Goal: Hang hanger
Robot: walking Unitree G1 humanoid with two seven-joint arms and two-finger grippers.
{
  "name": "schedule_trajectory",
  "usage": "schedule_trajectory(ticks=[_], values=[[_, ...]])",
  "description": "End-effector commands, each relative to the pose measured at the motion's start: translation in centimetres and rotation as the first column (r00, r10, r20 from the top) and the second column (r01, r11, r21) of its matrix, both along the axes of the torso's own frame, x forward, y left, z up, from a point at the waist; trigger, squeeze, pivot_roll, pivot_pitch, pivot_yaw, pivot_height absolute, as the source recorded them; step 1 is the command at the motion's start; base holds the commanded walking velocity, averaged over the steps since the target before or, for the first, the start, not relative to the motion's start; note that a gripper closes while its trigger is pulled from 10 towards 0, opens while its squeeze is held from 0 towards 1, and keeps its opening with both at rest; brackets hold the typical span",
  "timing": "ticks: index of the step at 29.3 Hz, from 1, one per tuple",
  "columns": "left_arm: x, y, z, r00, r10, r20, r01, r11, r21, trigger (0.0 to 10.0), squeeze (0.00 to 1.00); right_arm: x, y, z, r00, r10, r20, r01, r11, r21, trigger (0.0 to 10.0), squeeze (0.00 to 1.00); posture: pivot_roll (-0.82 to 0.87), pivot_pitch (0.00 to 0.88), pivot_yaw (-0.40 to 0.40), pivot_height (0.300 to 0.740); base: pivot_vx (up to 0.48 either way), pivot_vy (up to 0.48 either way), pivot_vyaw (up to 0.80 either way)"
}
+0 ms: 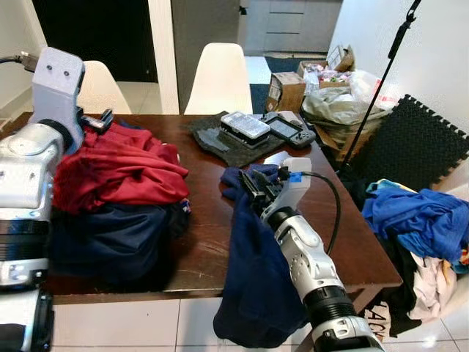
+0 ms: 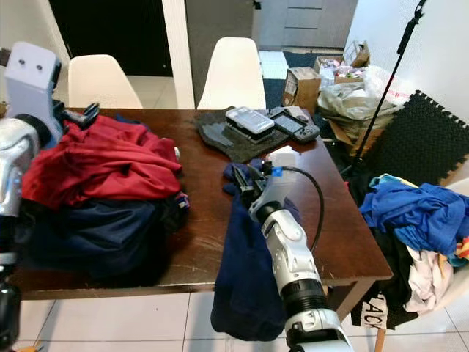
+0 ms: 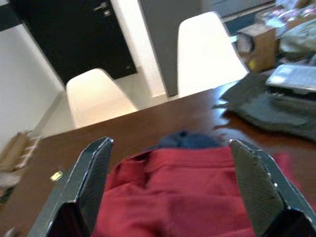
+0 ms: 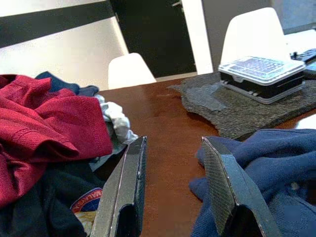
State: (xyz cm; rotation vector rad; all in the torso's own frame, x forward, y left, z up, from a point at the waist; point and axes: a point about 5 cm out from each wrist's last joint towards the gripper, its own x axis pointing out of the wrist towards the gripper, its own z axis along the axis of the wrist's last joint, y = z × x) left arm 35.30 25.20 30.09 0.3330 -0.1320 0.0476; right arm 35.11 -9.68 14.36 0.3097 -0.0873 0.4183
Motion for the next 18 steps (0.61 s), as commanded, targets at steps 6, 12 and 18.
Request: schedule_trajectory(ticks=[6,12,18], values=[[-0.1,-1.7,-1.8,0.999,-0.038,-0.009,0.037,0.997,-0.068,10.0,0.00,0.2,-0.1,0.4,1.000,0.006,-0.001,-0.006,1.000,-0.009,10.0,0.00,0.10,0.000,-0.054,0.740,0.000,0.000,0.00],[-0.5,-1.4,-2.5,1.000,0.012,-0.016,-0.013,0.999,-0.042,10.0,0.00,0.6,0.2,0.9,1.000,0.029,0.007,-0.029,0.999,-0.024,10.0,0.00,0.10,0.000,-0.072,0.740,0.000,0.000,0.00],[-1.0,-1.4,-3.4,0.999,0.030,-0.036,-0.032,0.998,-0.052,10.0,0.00,0.5,0.4,0.7,1.000,0.029,0.003,-0.029,0.999,-0.016,10.0,0.00,0.11,0.000,-0.069,0.740,0.000,0.000,0.00]])
